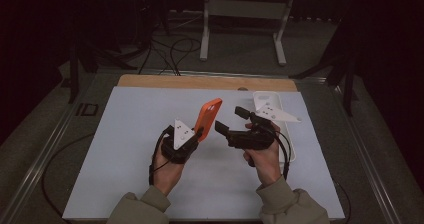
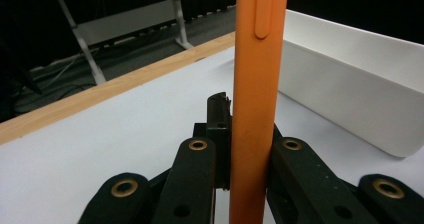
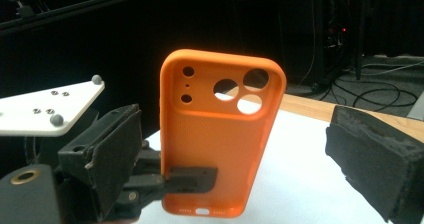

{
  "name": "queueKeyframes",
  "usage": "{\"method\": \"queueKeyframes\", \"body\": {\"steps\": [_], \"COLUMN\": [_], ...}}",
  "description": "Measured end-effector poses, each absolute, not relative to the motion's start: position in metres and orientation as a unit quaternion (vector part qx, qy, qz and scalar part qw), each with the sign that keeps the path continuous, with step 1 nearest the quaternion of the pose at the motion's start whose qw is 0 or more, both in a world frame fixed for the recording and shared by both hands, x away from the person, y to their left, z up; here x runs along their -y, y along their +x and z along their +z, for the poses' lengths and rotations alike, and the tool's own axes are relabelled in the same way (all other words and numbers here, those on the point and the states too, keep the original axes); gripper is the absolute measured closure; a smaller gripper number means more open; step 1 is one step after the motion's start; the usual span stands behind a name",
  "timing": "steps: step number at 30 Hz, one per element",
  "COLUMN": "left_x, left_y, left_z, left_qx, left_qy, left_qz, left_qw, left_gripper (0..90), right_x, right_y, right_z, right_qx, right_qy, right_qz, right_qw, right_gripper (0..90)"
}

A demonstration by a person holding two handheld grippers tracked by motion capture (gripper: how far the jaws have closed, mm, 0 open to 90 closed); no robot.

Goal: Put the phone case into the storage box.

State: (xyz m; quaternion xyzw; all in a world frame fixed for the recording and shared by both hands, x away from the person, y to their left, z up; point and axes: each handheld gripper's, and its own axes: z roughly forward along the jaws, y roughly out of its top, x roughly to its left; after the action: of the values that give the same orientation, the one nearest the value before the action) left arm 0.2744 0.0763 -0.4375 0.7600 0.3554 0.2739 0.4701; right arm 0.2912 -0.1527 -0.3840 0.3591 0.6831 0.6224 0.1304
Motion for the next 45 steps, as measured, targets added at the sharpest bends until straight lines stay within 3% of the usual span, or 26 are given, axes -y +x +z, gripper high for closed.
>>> {"method": "queueKeyframes", "body": {"steps": [45], "left_x": [-0.065], "left_y": [0.259], "left_z": [-0.442], "left_qx": [-0.339], "left_qy": [0.755], "left_qz": [0.292], "left_qw": [0.480], "left_gripper": [85.9], "right_x": [0.120], "right_y": [0.301], "right_z": [-0.390], "right_qx": [-0.652], "right_qy": [0.396], "right_qz": [0.636], "right_qw": [0.117], "right_gripper": [11.1]}}
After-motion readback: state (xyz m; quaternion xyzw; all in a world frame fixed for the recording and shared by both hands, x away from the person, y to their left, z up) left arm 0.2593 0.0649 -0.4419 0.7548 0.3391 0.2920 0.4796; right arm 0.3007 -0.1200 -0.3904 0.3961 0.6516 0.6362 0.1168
